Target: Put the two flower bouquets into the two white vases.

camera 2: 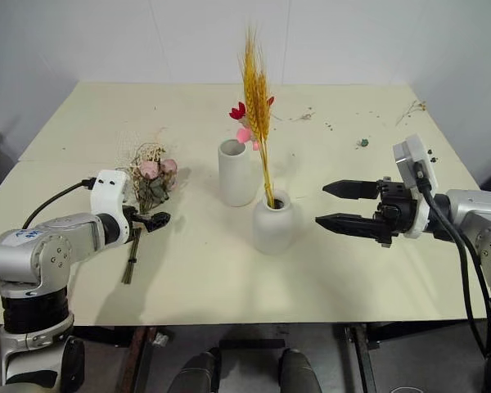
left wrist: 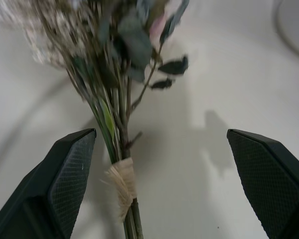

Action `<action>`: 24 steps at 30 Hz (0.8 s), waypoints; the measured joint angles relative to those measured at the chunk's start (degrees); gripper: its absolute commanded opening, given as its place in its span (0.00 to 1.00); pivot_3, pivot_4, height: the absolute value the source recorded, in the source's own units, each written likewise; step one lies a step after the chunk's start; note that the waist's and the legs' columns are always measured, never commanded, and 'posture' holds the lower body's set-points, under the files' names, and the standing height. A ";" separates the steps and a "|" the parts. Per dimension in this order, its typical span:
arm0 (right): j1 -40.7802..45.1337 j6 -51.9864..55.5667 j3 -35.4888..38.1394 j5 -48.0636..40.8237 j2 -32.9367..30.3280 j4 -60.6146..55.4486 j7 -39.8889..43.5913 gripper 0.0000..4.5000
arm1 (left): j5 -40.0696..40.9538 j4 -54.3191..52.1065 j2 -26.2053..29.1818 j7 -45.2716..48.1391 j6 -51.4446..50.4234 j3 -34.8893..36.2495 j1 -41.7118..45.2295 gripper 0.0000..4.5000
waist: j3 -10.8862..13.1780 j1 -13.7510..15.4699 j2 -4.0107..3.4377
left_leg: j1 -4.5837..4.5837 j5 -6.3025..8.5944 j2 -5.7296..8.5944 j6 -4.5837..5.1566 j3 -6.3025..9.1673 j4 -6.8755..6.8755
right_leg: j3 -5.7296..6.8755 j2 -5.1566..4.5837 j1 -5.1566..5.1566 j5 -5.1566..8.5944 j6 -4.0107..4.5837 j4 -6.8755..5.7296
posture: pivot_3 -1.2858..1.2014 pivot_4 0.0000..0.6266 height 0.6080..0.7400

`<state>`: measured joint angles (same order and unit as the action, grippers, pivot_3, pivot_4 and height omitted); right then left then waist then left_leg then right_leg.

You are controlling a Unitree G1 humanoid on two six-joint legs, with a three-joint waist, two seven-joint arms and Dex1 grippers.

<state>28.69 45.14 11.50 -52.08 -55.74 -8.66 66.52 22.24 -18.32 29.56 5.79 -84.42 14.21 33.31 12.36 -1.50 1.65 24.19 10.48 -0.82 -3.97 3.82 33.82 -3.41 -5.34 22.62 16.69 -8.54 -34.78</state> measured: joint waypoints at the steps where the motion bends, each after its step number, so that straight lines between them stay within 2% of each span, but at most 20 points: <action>1: 0.16 0.00 -0.01 0.14 0.04 0.04 0.09 1.00 | -0.39 1.46 0.01 -0.03 0.12 -0.43 0.55 1.00 | 0.00 0.01 0.00 | -0.01 0.00 0.00 0.00 0.00 0.00 | 0.00 0.00 0.00 0.00 0.00 0.00 | 0.52 0.24 1.00; 7: 0.21 0.29 0.00 0.44 0.08 0.01 0.25 1.00 | -3.08 10.00 0.38 0.06 1.11 -2.62 3.47 1.00 | 0.00 0.05 0.00 | 0.00 0.00 0.01 0.00 0.00 0.02 | 0.00 -0.01 -0.01 0.00 0.00 -0.01 | 0.52 0.24 1.00; 10: 0.19 0.43 0.01 0.49 0.08 0.00 0.14 1.00 | -3.59 10.45 0.52 0.22 0.83 -3.14 4.05 1.00 | 0.00 0.05 0.00 | 0.01 0.00 0.02 -0.01 0.00 0.02 | 0.00 -0.02 -0.01 -0.01 -0.02 0.01 | 0.52 0.24 1.00; 14: 0.14 0.50 0.04 0.59 0.09 -0.08 -0.32 1.00 | -4.64 12.74 0.11 0.04 1.78 -3.31 4.97 0.81 | 0.00 0.06 0.00 | -0.01 0.01 0.01 -0.02 0.00 0.01 | 0.00 -0.01 -0.01 -0.02 -0.03 0.00 | 0.52 0.24 1.00; 24: -0.04 1.04 0.55 0.05 1.48 -0.75 -2.25 1.00 | -5.87 16.26 -0.01 1.39 4.29 -3.55 6.40 0.12 | 0.00 0.24 0.00 | 0.00 0.01 0.03 -0.02 0.00 0.04 | 0.00 -0.03 -0.03 -0.04 -0.07 0.00 | 0.52 0.24 1.00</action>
<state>28.65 46.17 12.05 -52.03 -54.26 -9.41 64.27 16.37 -2.06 29.55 7.18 -80.12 10.65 39.71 12.36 -1.26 1.65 24.19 10.49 -0.80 -3.99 3.82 33.85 -3.41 -5.37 22.58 16.65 -8.61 -34.78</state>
